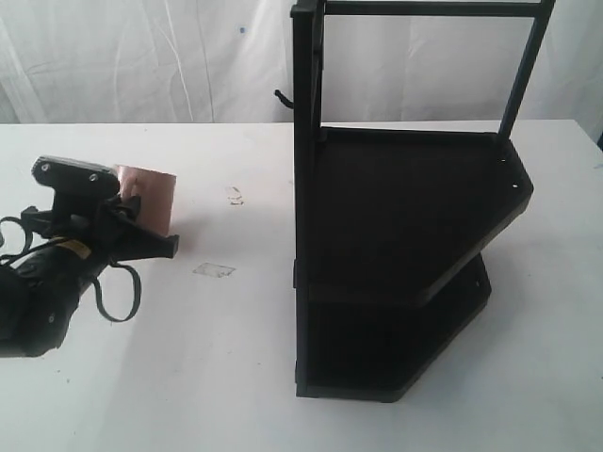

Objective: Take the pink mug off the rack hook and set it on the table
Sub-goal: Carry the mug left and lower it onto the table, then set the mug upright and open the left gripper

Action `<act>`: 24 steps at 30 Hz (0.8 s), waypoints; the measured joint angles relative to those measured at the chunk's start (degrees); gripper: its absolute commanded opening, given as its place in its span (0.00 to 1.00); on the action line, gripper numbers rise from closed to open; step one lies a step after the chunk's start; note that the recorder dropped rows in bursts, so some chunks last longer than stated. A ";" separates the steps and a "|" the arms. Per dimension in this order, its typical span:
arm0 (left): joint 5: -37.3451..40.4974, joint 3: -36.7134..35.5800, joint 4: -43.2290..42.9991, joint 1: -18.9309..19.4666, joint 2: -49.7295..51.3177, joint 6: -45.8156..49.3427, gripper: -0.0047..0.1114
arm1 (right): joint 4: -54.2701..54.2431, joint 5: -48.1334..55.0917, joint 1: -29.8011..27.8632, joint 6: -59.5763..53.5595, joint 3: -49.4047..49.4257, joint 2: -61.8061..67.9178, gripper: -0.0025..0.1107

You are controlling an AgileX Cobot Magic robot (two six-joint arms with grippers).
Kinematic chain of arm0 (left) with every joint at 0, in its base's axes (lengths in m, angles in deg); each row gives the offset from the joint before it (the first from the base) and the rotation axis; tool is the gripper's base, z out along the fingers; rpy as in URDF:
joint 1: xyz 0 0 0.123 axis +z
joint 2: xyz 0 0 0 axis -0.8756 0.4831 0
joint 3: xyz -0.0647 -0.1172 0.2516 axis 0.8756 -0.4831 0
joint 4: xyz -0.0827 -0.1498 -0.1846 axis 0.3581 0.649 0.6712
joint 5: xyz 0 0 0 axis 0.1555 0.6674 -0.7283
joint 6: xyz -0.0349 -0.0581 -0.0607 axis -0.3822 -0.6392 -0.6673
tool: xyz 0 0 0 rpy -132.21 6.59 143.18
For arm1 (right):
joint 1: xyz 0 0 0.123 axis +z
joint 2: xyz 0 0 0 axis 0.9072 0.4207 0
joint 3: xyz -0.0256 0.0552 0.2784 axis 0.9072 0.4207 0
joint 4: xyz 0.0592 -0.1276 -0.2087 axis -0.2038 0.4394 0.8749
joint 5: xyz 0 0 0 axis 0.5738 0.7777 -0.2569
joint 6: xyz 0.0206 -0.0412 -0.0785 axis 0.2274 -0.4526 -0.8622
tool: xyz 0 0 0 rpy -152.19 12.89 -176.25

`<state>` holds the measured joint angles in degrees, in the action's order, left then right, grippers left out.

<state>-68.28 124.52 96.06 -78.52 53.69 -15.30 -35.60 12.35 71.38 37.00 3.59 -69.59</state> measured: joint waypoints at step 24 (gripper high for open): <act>-1.29 -6.47 -2.80 0.00 -0.10 -4.72 0.04 | 0.00 0.00 0.00 0.11 0.00 0.00 0.02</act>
<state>-69.57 118.05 93.26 -78.52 53.59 -20.02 -35.60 12.35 71.38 37.11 3.59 -69.59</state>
